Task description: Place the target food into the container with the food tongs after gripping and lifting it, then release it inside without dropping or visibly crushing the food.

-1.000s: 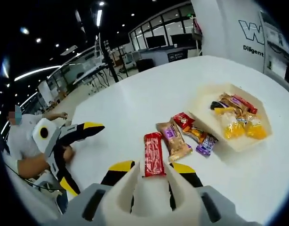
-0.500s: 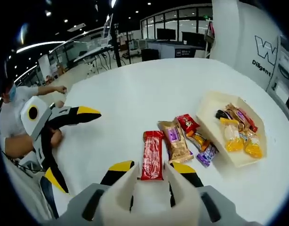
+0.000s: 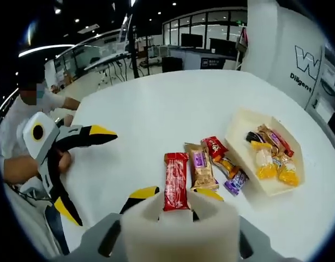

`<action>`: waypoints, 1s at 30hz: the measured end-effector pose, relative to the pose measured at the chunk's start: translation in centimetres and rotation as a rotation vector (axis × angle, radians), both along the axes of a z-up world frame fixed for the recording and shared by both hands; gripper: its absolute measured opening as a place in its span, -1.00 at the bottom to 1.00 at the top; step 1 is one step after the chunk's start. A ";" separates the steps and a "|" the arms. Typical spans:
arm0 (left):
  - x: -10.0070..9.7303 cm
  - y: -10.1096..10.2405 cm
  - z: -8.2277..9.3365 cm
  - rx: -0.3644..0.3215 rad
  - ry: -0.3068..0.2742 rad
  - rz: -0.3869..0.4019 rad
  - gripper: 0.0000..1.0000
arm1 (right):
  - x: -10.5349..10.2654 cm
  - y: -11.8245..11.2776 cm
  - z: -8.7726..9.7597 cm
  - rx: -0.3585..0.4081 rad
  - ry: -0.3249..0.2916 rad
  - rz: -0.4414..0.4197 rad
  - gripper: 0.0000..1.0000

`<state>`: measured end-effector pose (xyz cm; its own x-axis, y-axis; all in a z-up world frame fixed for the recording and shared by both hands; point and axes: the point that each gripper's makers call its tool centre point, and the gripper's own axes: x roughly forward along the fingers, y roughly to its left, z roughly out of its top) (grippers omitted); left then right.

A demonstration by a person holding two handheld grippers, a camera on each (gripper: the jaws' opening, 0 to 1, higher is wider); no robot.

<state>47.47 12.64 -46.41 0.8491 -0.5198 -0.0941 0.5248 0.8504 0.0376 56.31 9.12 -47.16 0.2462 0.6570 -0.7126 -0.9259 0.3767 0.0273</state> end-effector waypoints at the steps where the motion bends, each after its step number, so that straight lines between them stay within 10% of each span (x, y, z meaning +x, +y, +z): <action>1: 0.0 0.0 0.1 -0.002 -0.005 0.000 0.76 | 0.0 0.0 0.7 0.029 0.011 -0.015 -0.66; 17: -0.2 -0.2 0.2 -0.001 -0.005 -0.004 0.75 | 2.9 -4.7 7.9 0.182 -0.045 -0.172 -0.65; 30: -0.3 -0.2 0.2 -0.001 -0.005 -0.007 0.75 | 4.1 -7.4 3.1 0.077 -0.002 -0.227 -0.66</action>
<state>47.17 12.42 -46.22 0.8461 -0.5255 -0.0896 0.5302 0.8470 0.0395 60.45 1.67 -44.09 0.3957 0.6370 -0.6616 -0.8177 0.5723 0.0619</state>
